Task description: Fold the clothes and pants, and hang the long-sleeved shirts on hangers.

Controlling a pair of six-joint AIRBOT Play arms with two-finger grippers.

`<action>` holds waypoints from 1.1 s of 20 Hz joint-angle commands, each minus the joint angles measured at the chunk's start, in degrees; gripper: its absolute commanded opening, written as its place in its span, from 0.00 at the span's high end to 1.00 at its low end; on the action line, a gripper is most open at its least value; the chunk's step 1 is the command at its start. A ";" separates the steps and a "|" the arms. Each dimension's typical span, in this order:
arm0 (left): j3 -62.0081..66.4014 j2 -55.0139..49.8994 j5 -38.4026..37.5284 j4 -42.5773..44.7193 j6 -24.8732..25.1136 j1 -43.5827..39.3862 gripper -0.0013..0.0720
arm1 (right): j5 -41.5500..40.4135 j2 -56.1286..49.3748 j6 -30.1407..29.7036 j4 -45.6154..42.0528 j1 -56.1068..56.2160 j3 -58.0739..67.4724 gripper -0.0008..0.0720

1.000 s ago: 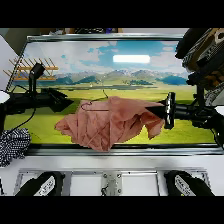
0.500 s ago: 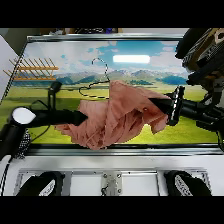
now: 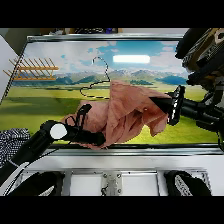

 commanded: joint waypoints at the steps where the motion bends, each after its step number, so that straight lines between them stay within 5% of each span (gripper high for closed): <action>1: 3.74 -2.08 -6.08 9.42 -7.80 -3.89 0.31 | -0.02 0.04 0.04 0.00 0.04 0.02 0.98; 11: 4.04 -8.48 -5.35 14.01 -13.35 -7.91 0.32 | 0.00 0.04 0.07 0.00 0.04 0.02 0.98; 13: 4.04 -8.22 -4.74 14.23 -13.33 -7.85 0.56 | -0.02 0.04 0.24 0.00 0.04 0.02 0.98; 15: 4.04 -6.69 -2.47 14.27 -12.44 -7.87 0.97 | 0.00 0.07 0.24 -0.02 0.04 0.02 0.98; 22: 4.07 1.70 -2.32 17.22 -9.35 7.17 0.98 | -0.26 5.97 4.57 -2.54 0.02 0.07 0.98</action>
